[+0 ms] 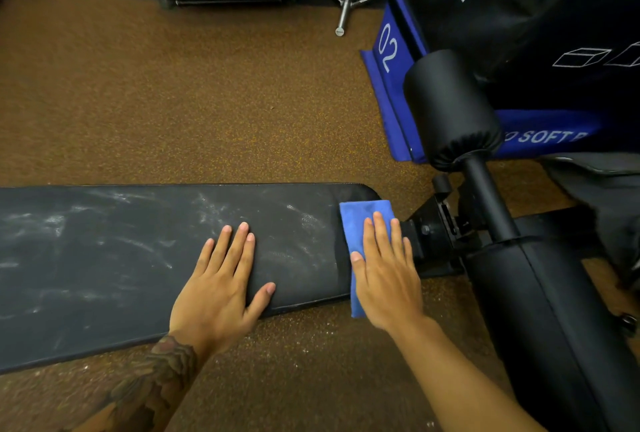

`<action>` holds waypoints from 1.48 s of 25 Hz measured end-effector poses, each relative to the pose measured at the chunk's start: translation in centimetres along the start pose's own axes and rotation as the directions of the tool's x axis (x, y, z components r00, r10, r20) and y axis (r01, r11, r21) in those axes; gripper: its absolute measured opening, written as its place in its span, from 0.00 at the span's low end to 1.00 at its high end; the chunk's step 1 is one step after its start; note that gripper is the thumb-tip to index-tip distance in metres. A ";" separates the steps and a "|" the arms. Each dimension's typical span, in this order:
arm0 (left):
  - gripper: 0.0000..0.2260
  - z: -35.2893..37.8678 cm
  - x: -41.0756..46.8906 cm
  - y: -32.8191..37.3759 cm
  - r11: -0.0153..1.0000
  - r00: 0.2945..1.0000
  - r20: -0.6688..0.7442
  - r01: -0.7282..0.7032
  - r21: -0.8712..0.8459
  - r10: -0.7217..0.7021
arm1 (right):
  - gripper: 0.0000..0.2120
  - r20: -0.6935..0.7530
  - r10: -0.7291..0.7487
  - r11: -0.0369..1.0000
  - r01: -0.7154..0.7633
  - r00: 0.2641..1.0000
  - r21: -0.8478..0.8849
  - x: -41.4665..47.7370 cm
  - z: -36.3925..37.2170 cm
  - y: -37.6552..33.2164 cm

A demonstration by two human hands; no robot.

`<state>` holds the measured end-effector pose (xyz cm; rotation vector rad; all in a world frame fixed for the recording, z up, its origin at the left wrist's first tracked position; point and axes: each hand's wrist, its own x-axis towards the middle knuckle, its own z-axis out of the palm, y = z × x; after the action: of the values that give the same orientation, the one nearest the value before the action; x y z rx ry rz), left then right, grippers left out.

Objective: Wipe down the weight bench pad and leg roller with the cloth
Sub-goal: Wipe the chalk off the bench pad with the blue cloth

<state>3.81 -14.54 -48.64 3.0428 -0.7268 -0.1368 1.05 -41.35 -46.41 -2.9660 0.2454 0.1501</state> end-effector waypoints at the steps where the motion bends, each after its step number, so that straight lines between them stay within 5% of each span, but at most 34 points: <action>1: 0.35 0.0 0.0 0.0 1.000 1.000 0.000 -0.003 0.001 0.003 | 0.30 0.012 0.043 0.999 -0.043 0.999 0.029 0.9 -0.1 0.5; 8: 0.35 0.0 0.0 0.1 1.000 1.000 -0.014 -0.011 -0.004 0.011 | 0.30 0.034 0.116 0.993 -0.116 0.993 0.000 6.1 -0.2 -0.5; 21: 0.36 0.0 0.0 0.2 1.000 1.000 -0.003 0.007 0.010 -0.007 | 0.25 -0.049 -0.159 0.987 0.160 0.986 0.020 0.0 0.8 -2.0; 30: 0.35 0.1 -0.1 0.1 1.000 1.000 -0.027 -0.015 -0.004 0.015 | 0.26 -0.016 0.057 0.998 -0.057 0.998 0.004 7.9 -0.2 -2.3; 37: 0.35 -0.2 0.0 0.2 1.000 1.000 -0.022 0.000 0.011 0.001 | 0.27 -0.038 -0.064 0.998 0.063 0.997 -0.020 5.5 0.2 -3.2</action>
<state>3.72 -14.67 -48.48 3.0493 -0.7293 -0.1001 6.96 -39.03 -46.70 -2.9931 0.1551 0.0871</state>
